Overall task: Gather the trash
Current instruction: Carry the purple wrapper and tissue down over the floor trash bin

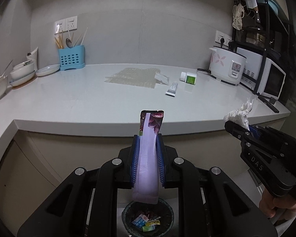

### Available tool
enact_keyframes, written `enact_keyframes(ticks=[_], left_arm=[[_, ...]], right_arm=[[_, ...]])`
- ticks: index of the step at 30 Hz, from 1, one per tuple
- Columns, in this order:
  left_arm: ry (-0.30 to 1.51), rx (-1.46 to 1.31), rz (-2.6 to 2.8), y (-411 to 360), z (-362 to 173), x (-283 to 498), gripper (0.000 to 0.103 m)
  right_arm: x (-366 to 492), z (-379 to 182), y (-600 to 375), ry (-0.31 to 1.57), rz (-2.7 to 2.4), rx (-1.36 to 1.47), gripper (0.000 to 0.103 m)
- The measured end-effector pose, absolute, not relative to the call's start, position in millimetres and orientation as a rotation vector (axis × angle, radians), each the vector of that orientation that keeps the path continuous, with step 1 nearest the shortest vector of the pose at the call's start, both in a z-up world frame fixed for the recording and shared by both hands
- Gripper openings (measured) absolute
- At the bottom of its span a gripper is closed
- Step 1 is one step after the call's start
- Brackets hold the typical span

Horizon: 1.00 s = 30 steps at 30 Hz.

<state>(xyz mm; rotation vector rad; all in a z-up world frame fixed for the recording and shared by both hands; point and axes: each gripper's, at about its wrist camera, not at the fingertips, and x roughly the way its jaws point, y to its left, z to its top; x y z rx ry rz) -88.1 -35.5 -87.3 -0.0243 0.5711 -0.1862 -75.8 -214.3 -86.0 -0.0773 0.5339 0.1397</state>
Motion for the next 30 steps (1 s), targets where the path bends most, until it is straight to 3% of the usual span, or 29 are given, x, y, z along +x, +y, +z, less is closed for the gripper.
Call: enact_keyframes(ticks=[13,30], left_arm=[[0.667,0.003,-0.207,-38.2,-176.6,-109.9,0.017],[0.856,-0.049,-0.181,-20.5,-338.1,-56.3,0.017]], right_arm=[[-108.7,-180.7,-215.4,0.633,0.127,-0.079,0.013],[-61.7,-368.9,-202.5,0.833,0.132,-0.038,0.013]])
